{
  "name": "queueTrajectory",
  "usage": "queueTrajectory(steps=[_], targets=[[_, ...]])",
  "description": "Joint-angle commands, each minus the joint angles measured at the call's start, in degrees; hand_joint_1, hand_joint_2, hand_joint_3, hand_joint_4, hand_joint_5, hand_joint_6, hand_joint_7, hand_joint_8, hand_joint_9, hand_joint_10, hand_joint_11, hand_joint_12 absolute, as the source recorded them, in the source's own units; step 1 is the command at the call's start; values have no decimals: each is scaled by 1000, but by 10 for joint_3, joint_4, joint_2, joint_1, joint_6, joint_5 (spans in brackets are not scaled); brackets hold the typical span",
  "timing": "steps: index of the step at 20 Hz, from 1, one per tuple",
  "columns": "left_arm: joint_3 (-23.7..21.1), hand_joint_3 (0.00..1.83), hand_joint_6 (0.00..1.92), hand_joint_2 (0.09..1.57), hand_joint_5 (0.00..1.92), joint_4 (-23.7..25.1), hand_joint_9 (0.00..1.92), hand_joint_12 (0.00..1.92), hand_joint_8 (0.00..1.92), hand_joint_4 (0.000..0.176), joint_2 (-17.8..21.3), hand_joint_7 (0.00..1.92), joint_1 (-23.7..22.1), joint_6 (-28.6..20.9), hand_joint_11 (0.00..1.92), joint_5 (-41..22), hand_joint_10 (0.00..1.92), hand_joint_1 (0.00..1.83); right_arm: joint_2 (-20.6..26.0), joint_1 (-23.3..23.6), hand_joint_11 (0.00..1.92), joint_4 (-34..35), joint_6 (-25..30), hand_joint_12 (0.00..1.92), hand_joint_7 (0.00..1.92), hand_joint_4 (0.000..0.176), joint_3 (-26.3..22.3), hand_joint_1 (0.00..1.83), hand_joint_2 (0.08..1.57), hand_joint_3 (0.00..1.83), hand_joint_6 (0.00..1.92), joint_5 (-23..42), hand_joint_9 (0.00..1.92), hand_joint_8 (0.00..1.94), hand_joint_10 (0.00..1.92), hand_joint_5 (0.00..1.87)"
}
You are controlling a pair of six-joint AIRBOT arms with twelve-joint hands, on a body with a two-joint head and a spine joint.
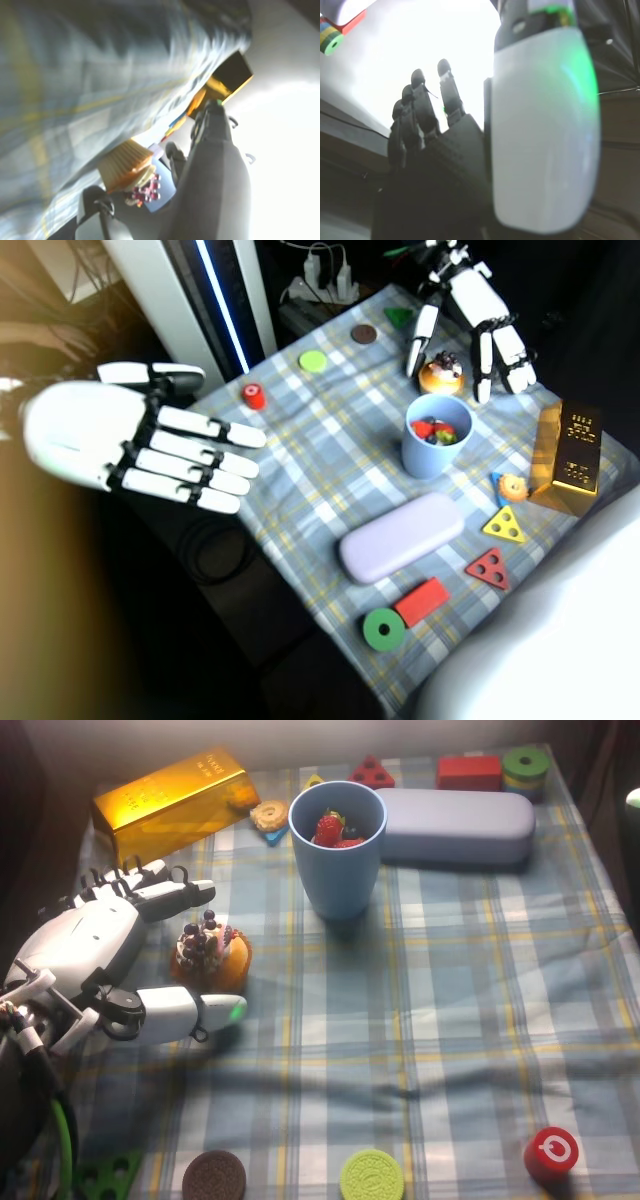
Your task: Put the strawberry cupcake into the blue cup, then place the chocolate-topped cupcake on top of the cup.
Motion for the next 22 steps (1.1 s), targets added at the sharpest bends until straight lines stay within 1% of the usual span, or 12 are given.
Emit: queueTrajectory(steps=[1, 3, 5, 7, 9, 10, 11, 12, 13, 17, 19, 22], targets=[[5, 0, 8, 794, 454, 20, 110, 44, 8, 155, -2, 130, -7, -1, 95, -55, 10, 833, 1, 1, 26, 25, 4, 24, 176, 62, 1, 104, 957, 5, 9, 69, 74, 8, 3, 25], [9, 0, 7, 798, 456, 19, 108, 52, 3, 132, -7, 123, -8, -1, 113, -52, 7, 862, -2, 0, 51, 25, 4, 41, 173, 59, 2, 93, 962, 4, 9, 70, 74, 4, 2, 34], [13, 0, 11, 792, 533, 14, 125, 55, 3, 137, -11, 144, -8, -1, 121, -48, 5, 877, -4, 0, 63, 25, 4, 55, 199, 60, 2, 72, 951, 0, 9, 70, 102, 12, 12, 43], [13, 0, 15, 796, 745, 13, 166, 76, 2, 140, -11, 196, -8, -1, 160, -47, 4, 926, -6, -1, 2, 27, 4, 352, 199, 71, 2, 83, 927, 8, 0, 71, 113, 1, 1, 49], [13, 3, 23, 825, 895, 13, 209, 84, 7, 141, -11, 249, -8, -1, 173, -47, 7, 945, -8, -1, 0, 27, 4, 340, 195, 81, 2, 99, 931, 1, 1, 72, 107, 0, 0, 61], [13, 2, 15, 842, 955, 14, 233, 81, 4, 132, -11, 276, -9, -1, 175, -48, 6, 953, -10, -2, 0, 27, 4, 296, 185, 76, 3, 93, 936, 1, 2, 72, 101, 1, 1, 52], [13, 2, 12, 862, 1019, 14, 255, 77, 3, 86, -11, 304, -9, -1, 173, -48, 5, 990, -11, -2, 0, 28, 4, 200, 188, 94, 4, 99, 923, 0, 2, 72, 108, 1, 2, 59], [13, 6, 267, 952, 1274, 14, 292, 94, 3, 158, -11, 335, -9, -1, 201, -48, 4, 1081, -11, -2, 0, 28, 4, 144, 195, 93, 4, 111, 925, 0, 2, 72, 108, 1, 1, 69], [13, 0, 421, 988, 1273, 14, 304, 109, 1, 172, -11, 349, -9, -1, 198, -48, 0, 1093, -11, -2, 0, 28, 4, 54, 188, 95, 4, 94, 924, 0, 4, 72, 103, 3, 2, 54], [7, 3, 695, 1034, 1145, 19, 276, 123, 0, 176, -8, 365, -12, -1, 153, -55, 0, 1066, -15, -6, 14, 32, 4, 55, 201, 95, 6, 78, 939, 4, 2, 72, 85, 6, 0, 31], [-1, 2, 755, 1048, 1110, 27, 277, 136, 0, 176, -2, 365, -17, -1, 160, -62, 0, 1056, -17, -8, 4, 34, 4, 173, 218, 75, 6, 99, 941, 0, 0, 72, 93, 1, 0, 48], [-12, 0, 665, 1028, 1163, 45, 247, 152, 1, 176, 9, 355, -33, -1, 135, -81, 1, 1073, -19, -10, 0, 37, 4, 176, 193, 65, 7, 108, 946, 1, 0, 72, 70, 0, 0, 35]])
